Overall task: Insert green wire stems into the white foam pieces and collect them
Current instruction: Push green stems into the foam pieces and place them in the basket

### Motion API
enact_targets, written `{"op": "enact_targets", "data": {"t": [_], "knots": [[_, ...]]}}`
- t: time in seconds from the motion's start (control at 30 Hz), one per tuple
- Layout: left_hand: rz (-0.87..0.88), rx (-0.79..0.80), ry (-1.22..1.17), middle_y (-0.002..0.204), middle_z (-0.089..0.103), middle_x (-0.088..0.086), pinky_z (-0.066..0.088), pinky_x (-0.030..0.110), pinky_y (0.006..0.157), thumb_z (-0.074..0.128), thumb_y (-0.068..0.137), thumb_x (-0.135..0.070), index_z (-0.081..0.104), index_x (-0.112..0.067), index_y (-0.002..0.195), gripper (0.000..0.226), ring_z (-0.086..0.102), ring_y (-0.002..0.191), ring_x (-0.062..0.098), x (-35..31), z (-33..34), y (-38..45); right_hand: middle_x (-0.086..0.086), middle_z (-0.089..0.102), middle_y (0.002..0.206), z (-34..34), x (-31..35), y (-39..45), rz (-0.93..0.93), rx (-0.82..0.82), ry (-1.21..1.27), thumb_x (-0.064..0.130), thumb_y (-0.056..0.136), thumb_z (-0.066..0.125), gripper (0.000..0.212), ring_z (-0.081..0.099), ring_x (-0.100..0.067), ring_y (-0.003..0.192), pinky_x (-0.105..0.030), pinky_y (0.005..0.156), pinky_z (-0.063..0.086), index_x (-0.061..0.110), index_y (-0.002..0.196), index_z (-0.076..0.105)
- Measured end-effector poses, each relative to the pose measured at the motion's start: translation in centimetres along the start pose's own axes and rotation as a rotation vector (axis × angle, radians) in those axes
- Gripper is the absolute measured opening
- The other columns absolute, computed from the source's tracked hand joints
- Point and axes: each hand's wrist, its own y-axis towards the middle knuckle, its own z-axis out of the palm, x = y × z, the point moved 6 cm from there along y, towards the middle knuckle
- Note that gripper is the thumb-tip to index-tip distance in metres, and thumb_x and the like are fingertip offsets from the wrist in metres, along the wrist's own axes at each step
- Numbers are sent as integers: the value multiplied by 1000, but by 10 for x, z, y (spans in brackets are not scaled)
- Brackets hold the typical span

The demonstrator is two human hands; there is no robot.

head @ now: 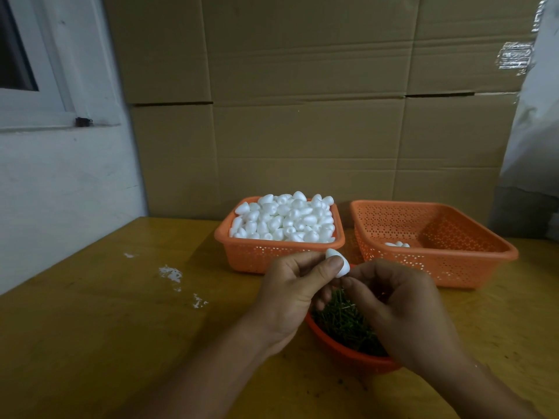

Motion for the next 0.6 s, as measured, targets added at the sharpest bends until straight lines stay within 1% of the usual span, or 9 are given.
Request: {"op": "enact_targets", "data": {"t": [0.1,0.17,0.2,0.23,0.3,0.37,0.43,0.5,0.6], "knots": [[10,-22,43,76,63,11,40,21,51,70,85,-38,80,-19,88,22,50,60,13,0,-1,1,6,67,59,2,-2,0,12,3,40,17,89,74,17,49,-4,43,-17,43,35,30,77,74],[32,-28,95,74,58,16,40,21,51,68,87,-39,80,-19,87,23,49,59,14,-1,-1,1,5,66,57,1,-2,0,15,-10,51,18,88,74,18,49,-5,42,-18,42,36,30,74,74],[42,-28,117,72,56,16,40,22,51,68,88,-41,79,-19,86,24,49,59,14,-2,-1,1,5,66,57,1,-2,0,15,-16,50,19,88,74,19,49,-6,42,-19,41,36,31,73,73],[48,-28,135,69,55,14,40,22,51,67,88,-42,78,-19,86,26,49,58,13,-2,-1,1,5,66,56,1,-2,0,12,-21,47,20,88,74,19,49,-6,42,-19,41,36,32,73,73],[55,-27,161,64,53,6,41,21,52,65,90,-41,75,-12,88,31,49,58,11,-2,0,0,6,67,57,1,-1,0,5,-26,39,22,87,74,17,51,-7,42,-20,41,37,33,74,73],[60,-14,191,63,52,0,42,21,53,62,92,-41,72,-8,90,35,50,58,10,-1,1,-1,7,68,58,1,-1,0,-1,-25,36,22,87,73,16,54,-10,44,-21,42,39,34,77,73],[72,5,207,63,51,0,41,21,54,60,95,-41,71,-12,87,32,49,59,9,-3,2,-2,10,68,59,2,1,0,-18,-16,47,18,87,73,18,56,-8,45,-17,43,39,35,79,72],[89,16,217,65,50,1,41,19,54,59,98,-41,70,-14,87,32,48,59,8,-5,4,-3,14,68,58,3,3,-1,-36,-1,57,14,88,73,21,56,-4,45,-10,44,36,33,79,72],[95,11,213,66,51,0,41,18,54,60,98,-38,70,-13,87,29,48,59,6,-5,5,-4,16,67,58,4,3,0,-36,4,62,13,89,73,23,57,-3,45,-8,44,36,35,82,71]]}}
